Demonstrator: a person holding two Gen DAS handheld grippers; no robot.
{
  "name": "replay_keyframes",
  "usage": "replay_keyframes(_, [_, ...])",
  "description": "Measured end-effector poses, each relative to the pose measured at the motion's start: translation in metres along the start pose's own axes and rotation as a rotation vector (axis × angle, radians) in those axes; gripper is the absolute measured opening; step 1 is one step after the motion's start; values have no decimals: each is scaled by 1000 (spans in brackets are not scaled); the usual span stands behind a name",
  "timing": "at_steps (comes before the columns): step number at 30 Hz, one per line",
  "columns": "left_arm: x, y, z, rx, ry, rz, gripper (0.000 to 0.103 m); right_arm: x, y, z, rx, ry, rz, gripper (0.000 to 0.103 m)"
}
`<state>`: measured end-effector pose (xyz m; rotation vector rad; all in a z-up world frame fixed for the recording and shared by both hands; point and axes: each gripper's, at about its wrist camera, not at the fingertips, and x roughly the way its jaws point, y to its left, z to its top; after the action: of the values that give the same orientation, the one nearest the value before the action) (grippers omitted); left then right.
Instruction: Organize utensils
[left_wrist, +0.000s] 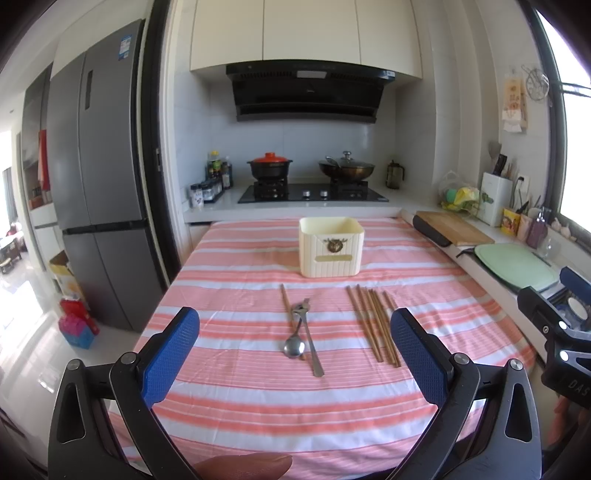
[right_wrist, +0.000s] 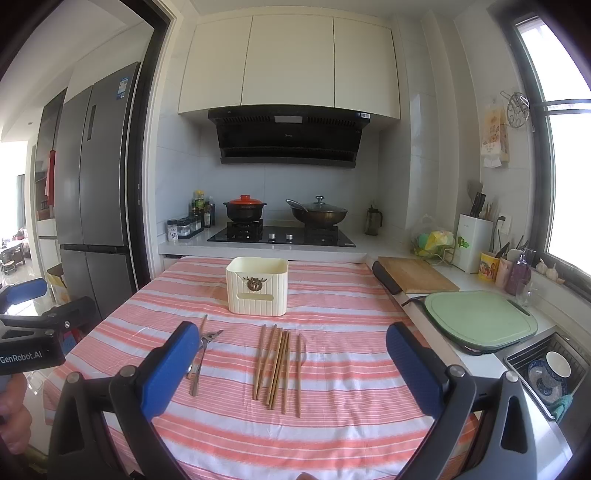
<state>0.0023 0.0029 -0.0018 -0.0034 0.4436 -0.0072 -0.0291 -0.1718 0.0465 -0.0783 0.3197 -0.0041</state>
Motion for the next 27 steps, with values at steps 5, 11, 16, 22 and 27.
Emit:
replay_keyframes(5, [0, 0, 0, 1, -2, 0, 103, 0, 0, 0, 1, 0, 1, 103])
replay_keyframes(11, [1, 0, 0, 3, 0, 1, 103, 1, -1, 0, 1, 3, 1, 103])
replay_keyframes(16, [1, 0, 1, 3, 0, 1, 103, 1, -1, 0, 2, 3, 1, 103])
replay_keyframes(22, [3, 2, -1, 3, 1, 4, 103, 2, -1, 0, 3, 6, 3, 103])
replay_keyframes(27, [8, 7, -3, -4, 2, 8, 103, 3, -2, 0, 3, 5, 0, 103])
